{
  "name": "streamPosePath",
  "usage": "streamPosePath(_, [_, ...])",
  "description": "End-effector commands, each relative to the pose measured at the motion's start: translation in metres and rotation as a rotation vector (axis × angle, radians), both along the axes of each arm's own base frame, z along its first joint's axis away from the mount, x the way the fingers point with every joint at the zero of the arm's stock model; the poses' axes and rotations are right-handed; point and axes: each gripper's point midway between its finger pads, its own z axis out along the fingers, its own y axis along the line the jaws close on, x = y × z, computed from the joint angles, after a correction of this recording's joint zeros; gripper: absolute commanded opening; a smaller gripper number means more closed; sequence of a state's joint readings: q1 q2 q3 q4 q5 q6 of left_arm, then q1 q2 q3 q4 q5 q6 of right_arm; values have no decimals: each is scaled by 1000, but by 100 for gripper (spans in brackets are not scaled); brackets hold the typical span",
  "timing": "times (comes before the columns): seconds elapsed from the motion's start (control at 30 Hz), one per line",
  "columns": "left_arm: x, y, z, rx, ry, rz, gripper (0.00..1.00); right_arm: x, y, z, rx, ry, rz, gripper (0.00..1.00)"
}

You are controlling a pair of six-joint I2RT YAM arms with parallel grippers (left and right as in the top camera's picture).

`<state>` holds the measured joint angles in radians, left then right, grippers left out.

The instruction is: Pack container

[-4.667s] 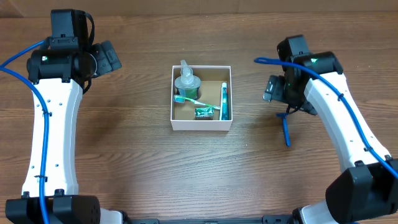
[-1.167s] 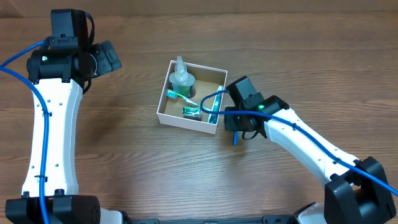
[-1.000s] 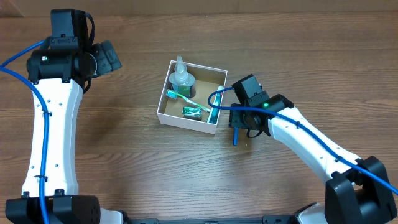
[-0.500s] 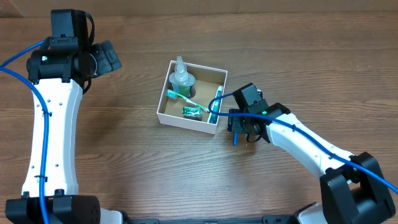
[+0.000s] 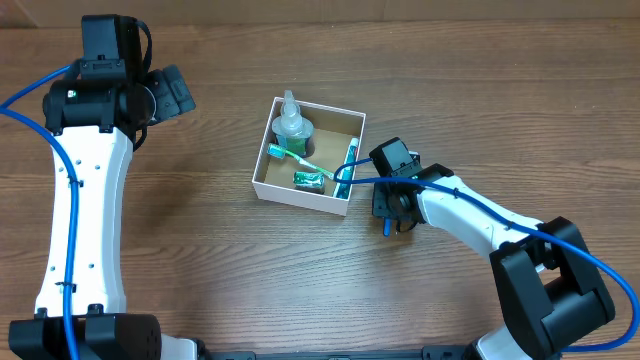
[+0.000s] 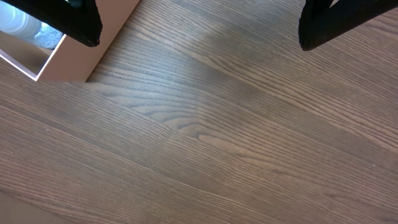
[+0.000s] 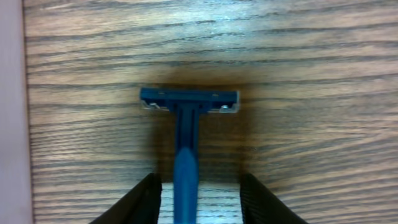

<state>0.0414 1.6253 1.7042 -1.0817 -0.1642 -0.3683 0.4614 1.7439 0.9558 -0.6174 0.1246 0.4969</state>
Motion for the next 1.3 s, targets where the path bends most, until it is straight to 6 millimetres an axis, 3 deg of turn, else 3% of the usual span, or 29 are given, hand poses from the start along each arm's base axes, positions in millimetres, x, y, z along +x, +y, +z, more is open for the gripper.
streamPosePath(0.0, [1,2,6,-10,-21,22,100,3,-8,-1,-15,-7,-20,34])
streamPosePath(0.13, [1,2,6,-10,-20,22,100,1,-9,-1,-20,2,-21,21])
streamPosePath(0.3, [1,2,6,-10,-21,22,100,0,-11,-1,-24,11,-25,11])
streamPosePath(0.47, [1,2,6,-10,-20,22,100,5,-13,8,-15,-8,-38,8])
streamPosePath(0.6, [1,2,6,-10,-20,22,100,14,-23,30,-44,-51,-63,4])
streamPosePath(0.73, [1,2,6,-10,-20,22,100,20,-33,66,-94,-107,-76,4])
streamPosePath(1.03, [1,2,6,-10,-20,22,100,25,-27,134,-35,-202,-69,4])
streamPosePath(1.27, [1,2,6,-10,-20,22,100,27,-5,163,84,-259,-12,4])
